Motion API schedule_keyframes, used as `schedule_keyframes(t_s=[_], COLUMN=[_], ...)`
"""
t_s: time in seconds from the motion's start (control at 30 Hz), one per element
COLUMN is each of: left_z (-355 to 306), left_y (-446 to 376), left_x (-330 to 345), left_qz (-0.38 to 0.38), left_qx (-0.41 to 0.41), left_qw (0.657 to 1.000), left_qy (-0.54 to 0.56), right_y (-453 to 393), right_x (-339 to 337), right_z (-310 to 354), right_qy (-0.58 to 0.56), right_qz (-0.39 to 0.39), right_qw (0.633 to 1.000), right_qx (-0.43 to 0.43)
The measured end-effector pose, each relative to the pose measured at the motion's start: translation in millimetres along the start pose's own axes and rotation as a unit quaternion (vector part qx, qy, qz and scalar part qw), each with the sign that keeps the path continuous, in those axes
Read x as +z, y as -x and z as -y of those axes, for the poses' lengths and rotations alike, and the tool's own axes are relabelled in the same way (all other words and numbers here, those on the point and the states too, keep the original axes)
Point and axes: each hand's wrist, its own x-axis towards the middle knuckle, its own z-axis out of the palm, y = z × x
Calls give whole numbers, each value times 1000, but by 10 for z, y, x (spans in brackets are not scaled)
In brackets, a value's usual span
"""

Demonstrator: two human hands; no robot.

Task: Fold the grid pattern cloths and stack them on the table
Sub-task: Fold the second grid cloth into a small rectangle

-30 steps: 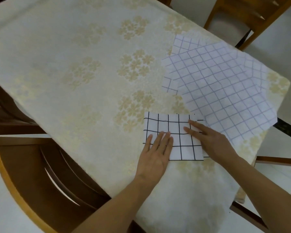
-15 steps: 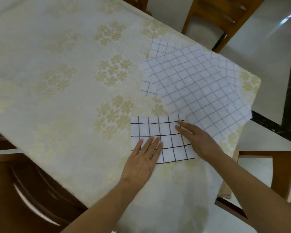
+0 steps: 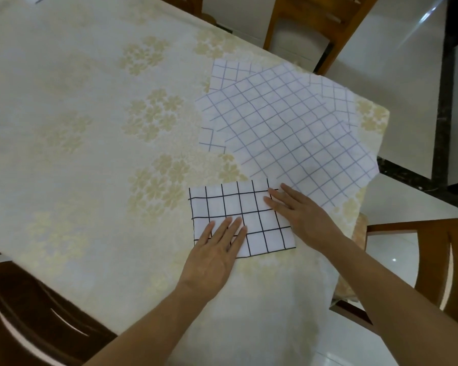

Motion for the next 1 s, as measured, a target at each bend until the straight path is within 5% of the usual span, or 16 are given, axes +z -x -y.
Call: schedule_keyframes(t_s=[0.2,0.53,0.67,1.0], left_z=[-10,86,308,407], left_y=[-23,-179,-345,-412], left_x=[30,-1,46,236], left_qz=[-3,-161,-129,-123], left_qx=[-2,-11,-87,-97], left_qw=[1000,982,986,987], left_qy=[3,98,51,22], right_y=[8,-235,-296,-262], right_x=[-17,32,151,174], right_z=[63,565,590,613], right_qy=[24,-37,-26,-28], right_qz=[8,-10,44,35], right_qw=[1000,995,991,988], right_qx=[11,87,127,147])
